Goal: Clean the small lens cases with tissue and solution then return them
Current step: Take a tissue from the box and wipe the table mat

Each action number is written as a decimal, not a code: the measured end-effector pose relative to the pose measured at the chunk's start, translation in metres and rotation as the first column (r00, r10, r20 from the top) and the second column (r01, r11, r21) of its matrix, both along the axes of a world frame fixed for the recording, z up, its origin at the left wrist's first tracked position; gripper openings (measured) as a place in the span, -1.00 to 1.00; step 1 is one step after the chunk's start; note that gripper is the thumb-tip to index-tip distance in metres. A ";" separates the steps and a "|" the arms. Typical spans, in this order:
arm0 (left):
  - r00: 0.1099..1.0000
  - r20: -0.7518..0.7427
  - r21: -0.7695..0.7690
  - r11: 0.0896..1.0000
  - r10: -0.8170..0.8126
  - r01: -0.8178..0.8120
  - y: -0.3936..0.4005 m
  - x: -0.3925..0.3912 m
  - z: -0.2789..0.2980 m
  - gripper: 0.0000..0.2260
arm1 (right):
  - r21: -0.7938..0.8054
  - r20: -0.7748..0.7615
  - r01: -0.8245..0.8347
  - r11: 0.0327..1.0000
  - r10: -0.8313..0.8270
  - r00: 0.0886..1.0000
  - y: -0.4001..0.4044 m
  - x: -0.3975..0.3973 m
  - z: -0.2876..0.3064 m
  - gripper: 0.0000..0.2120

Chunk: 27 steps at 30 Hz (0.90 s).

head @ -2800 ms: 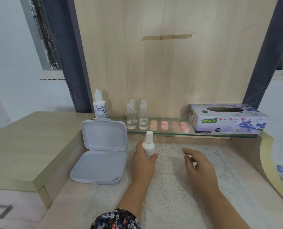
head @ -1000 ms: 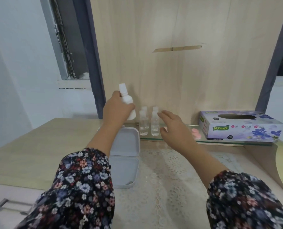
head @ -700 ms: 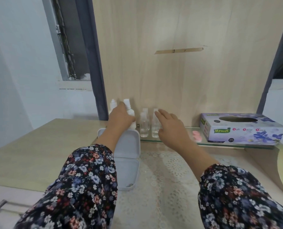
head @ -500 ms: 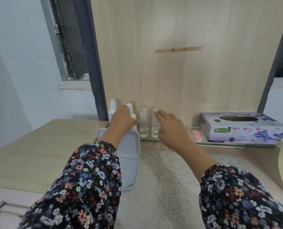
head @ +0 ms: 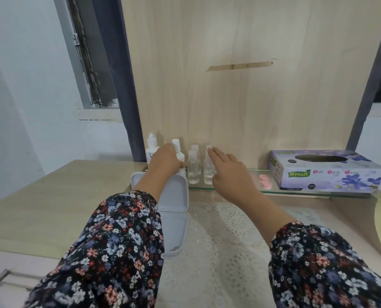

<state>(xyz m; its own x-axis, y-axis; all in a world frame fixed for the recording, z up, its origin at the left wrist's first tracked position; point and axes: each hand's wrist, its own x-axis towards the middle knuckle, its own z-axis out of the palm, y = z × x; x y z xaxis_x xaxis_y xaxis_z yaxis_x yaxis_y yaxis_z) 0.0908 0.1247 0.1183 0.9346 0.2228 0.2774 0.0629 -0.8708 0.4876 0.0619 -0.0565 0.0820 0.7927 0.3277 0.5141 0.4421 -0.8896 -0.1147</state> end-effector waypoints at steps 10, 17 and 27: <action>0.859 0.511 0.133 0.990 -0.034 -0.040 -0.018 -0.026 0.004 -0.77 | 0.131 0.099 -0.025 0.991 0.012 0.995 -0.032 -0.004 -0.006 -0.36; 0.729 0.621 0.205 0.957 -0.288 0.204 -0.087 -0.029 -0.003 -0.76 | 0.368 0.103 0.181 0.912 -0.234 0.967 -0.089 0.007 -0.001 -0.64; 0.690 0.213 0.320 0.717 -0.691 0.619 -0.197 -0.006 -0.027 -0.66 | 0.218 -0.346 0.648 0.730 -0.563 0.751 -0.174 0.040 0.034 -0.79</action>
